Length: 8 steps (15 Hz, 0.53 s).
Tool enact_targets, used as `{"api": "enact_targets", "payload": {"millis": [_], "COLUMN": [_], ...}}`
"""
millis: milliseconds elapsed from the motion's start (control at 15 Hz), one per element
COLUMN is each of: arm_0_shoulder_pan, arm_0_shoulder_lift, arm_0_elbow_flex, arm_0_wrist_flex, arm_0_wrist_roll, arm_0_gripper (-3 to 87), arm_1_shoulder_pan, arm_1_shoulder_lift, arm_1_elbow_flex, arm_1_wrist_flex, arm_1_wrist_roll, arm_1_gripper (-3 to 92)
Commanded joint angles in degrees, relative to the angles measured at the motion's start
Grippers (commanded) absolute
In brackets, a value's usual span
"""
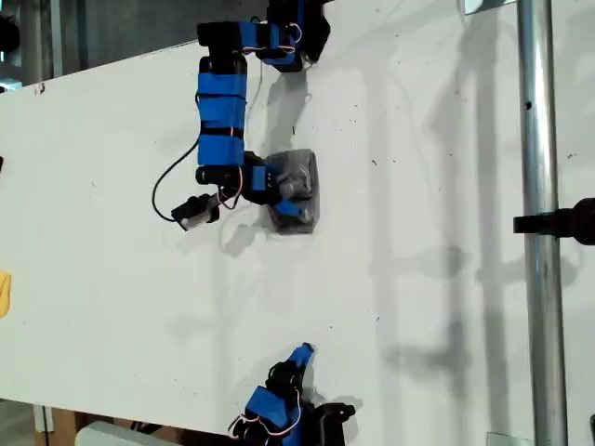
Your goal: Grasp corners of a towel and fold twice.
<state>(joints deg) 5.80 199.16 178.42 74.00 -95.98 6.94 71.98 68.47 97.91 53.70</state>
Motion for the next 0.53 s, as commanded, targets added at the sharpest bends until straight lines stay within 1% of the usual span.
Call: {"api": "enact_targets", "payload": {"millis": [0,67,133,200,267,333,400,467], "arm_0_shoulder_pan": [-0.44,-0.88,-1.23,-1.32,-1.49,-1.85,-2.29,-2.64], "arm_0_shoulder_lift": [0.26,0.26,0.26,0.26,0.26,0.26,0.26,0.26], "arm_0_elbow_flex": [0.35,0.35,0.35,0.35,0.35,0.35,0.35,0.35], "arm_0_wrist_flex": [0.09,0.09,0.09,0.09,0.09,0.09,0.09,0.09], "arm_0_wrist_roll": [0.18,0.44,0.70,0.88,0.97,1.14,1.49,2.29], "arm_0_gripper": [-2.7,-2.7,-2.7,-2.7,-2.6,-2.5,-2.5,-2.3], "arm_1_shoulder_pan": [5.19,7.73,9.40,10.20,11.34,12.22,12.22,12.57], "arm_1_shoulder_lift": [21.27,31.90,41.75,48.69,52.91,56.16,60.12,63.81], "arm_1_elbow_flex": [-5.54,-1.93,4.92,11.25,16.44,22.06,28.74,35.86], "arm_1_wrist_flex": [1.05,-2.64,-8.44,-12.30,-12.39,-11.87,-13.36,-14.15], "arm_1_wrist_roll": [-1.67,-1.76,-1.76,-2.55,-2.02,-0.53,0.97,3.78], "arm_1_gripper": [44.9,34.3,30.4,28.5,24.9,23.3,18.6,9.5]}}
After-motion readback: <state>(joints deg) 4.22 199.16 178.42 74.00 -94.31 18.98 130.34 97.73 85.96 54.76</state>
